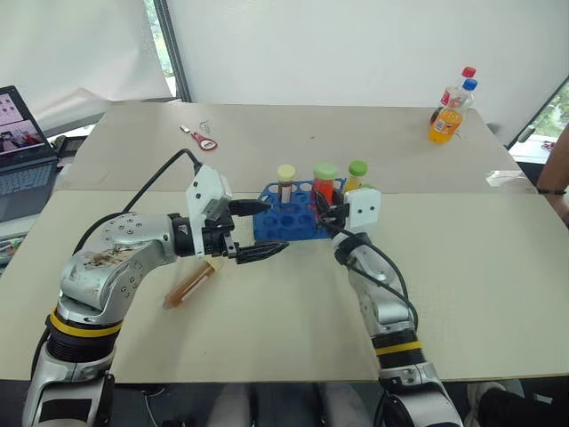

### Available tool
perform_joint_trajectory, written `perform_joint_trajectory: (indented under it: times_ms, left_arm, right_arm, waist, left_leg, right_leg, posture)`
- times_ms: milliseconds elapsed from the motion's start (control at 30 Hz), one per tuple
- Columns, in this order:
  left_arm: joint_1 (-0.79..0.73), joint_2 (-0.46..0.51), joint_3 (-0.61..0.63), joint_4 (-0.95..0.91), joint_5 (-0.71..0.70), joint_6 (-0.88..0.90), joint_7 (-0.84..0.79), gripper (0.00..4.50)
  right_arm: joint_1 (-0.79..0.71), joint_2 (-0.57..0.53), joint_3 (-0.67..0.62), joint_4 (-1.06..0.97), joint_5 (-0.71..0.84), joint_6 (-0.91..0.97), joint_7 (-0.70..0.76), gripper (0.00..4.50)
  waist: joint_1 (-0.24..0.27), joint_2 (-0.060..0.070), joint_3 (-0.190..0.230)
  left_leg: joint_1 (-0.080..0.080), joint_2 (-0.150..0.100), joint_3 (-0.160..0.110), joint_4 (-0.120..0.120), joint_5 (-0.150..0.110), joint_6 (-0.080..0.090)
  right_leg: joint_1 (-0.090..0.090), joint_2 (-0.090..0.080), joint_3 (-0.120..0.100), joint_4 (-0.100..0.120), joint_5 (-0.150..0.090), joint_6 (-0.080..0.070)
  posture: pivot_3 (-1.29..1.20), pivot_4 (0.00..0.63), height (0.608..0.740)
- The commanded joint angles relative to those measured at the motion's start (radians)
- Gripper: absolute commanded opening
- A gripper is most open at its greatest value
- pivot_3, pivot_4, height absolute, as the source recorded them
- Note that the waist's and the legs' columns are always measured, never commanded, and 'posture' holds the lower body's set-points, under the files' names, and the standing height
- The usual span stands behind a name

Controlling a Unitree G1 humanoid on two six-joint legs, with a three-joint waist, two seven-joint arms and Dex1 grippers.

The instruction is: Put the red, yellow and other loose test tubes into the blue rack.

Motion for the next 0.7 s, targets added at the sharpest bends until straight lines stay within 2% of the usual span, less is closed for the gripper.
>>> perform_joint_trajectory:
  times_ms: [33,200,333,467,567,700]
  left_arm:
    - [-0.003,0.005,0.030,-0.032,-0.015,-0.004,0.014,4.50]
    - [-0.011,0.031,0.029,-0.005,0.033,0.024,0.072,4.50]
    - [-0.015,0.125,0.031,-0.040,0.041,0.094,0.066,4.50]
    - [0.000,0.291,0.013,-0.072,0.042,0.189,0.012,4.50]
    - [0.004,0.399,-0.031,-0.070,0.052,0.285,-0.008,4.50]
    - [0.012,0.464,-0.082,-0.090,0.031,0.402,-0.022,4.50]
  right_arm:
    - [0.007,0.011,0.001,-0.024,0.011,-0.037,-0.001,2.02]
    - [0.025,-0.043,0.030,-0.070,-0.046,0.020,0.015,3.69]
    - [0.088,-0.127,0.035,-0.216,-0.057,0.115,0.056,3.69]
    - [0.188,-0.263,0.009,-0.439,0.012,0.279,0.168,3.69]
    - [0.242,-0.391,-0.019,-0.572,0.093,0.389,0.294,3.69]
    - [0.246,-0.573,-0.036,-0.705,0.299,0.525,0.533,3.69]
  waist:
    - [-0.001,0.000,0.000]
    - [-0.002,0.000,0.000]
    - [0.000,0.000,0.000]
    - [0.000,0.000,0.000]
    - [0.000,0.000,0.000]
    - [0.001,-0.001,0.001]
  left_leg:
    - [0.000,0.000,0.000,0.000,0.000,0.000]
    - [0.000,0.000,0.000,0.000,0.000,0.000]
    - [-0.001,0.000,0.000,0.000,0.000,0.000]
    - [-0.001,0.000,0.000,-0.001,0.000,0.000]
    - [0.000,0.000,0.000,-0.001,0.000,0.000]
    - [0.001,0.000,0.001,0.000,0.000,0.000]
  right_leg:
    - [0.000,0.000,0.000,0.000,0.000,0.000]
    - [0.000,0.000,0.000,0.000,0.000,0.000]
    - [0.000,0.000,0.000,0.000,0.000,0.000]
    - [0.000,0.000,0.000,-0.001,0.000,0.000]
    - [0.000,0.000,0.000,-0.005,0.000,0.000]
    - [0.001,0.001,0.000,-0.005,-0.001,0.000]
  posture:
    - [0.00,0.150,0.740]
    - [0.00,0.150,0.740]
    - [0.00,0.150,0.740]
    - [0.00,0.150,0.740]
    - [0.00,0.150,0.740]
    - [0.00,0.150,0.740]
